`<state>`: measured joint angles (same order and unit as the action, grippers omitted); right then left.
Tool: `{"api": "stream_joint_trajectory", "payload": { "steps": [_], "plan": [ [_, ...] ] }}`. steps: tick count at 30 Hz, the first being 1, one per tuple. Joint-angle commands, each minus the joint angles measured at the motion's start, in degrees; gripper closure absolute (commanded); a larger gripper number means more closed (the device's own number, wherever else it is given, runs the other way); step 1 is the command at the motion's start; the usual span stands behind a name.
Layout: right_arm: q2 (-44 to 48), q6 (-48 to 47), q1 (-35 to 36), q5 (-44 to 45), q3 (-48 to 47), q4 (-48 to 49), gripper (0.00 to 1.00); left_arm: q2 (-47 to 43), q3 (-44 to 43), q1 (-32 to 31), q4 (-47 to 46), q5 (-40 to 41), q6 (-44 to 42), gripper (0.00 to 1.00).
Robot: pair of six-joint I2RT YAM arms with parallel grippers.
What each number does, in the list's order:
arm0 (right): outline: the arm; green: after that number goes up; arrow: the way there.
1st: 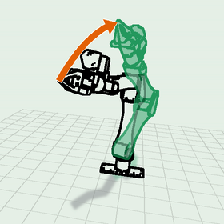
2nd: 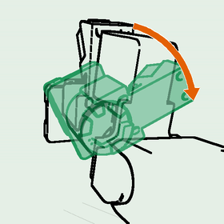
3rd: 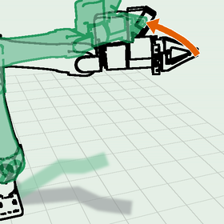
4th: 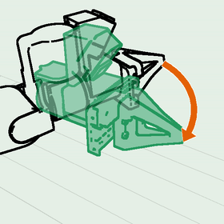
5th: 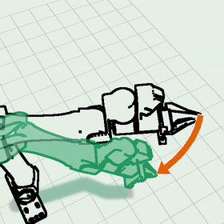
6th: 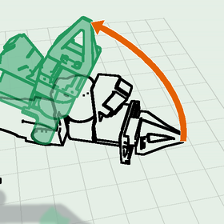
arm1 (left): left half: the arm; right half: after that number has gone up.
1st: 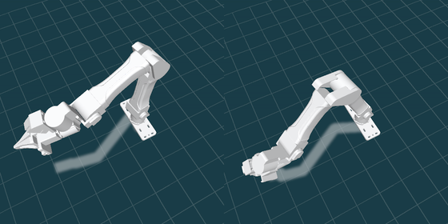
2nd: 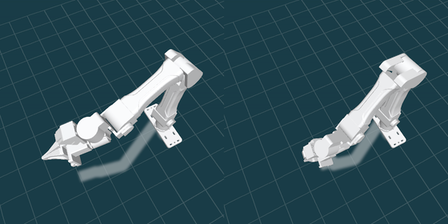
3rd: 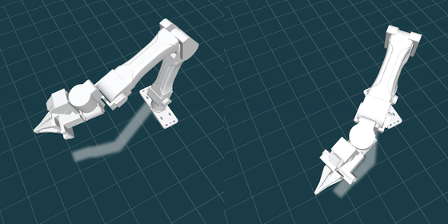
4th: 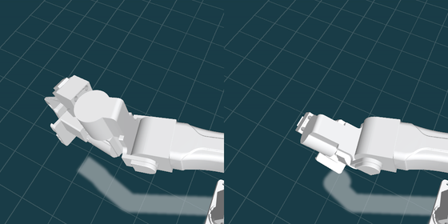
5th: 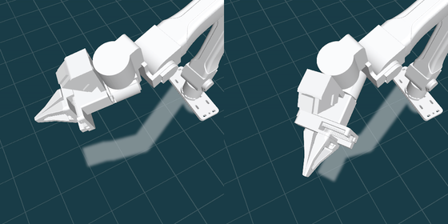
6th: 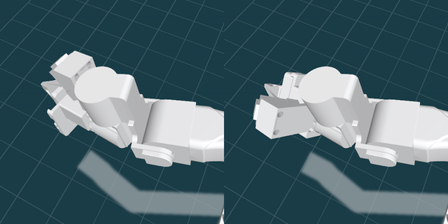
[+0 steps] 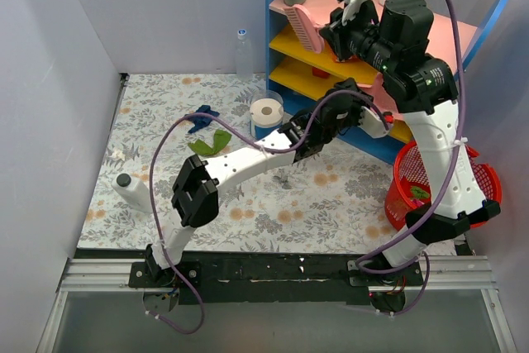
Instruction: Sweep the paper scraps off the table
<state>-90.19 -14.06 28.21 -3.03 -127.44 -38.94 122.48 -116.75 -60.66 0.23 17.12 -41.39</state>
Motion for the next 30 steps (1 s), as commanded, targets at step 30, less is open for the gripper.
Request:
{"api": "stream_joint_trajectory", "payload": {
  "steps": [30],
  "plan": [
    [2.57,-2.90,2.82,-7.26,11.16,0.27,0.99,-61.03,72.27,17.24,59.54,-23.27,58.87,0.79]
  ]
}}
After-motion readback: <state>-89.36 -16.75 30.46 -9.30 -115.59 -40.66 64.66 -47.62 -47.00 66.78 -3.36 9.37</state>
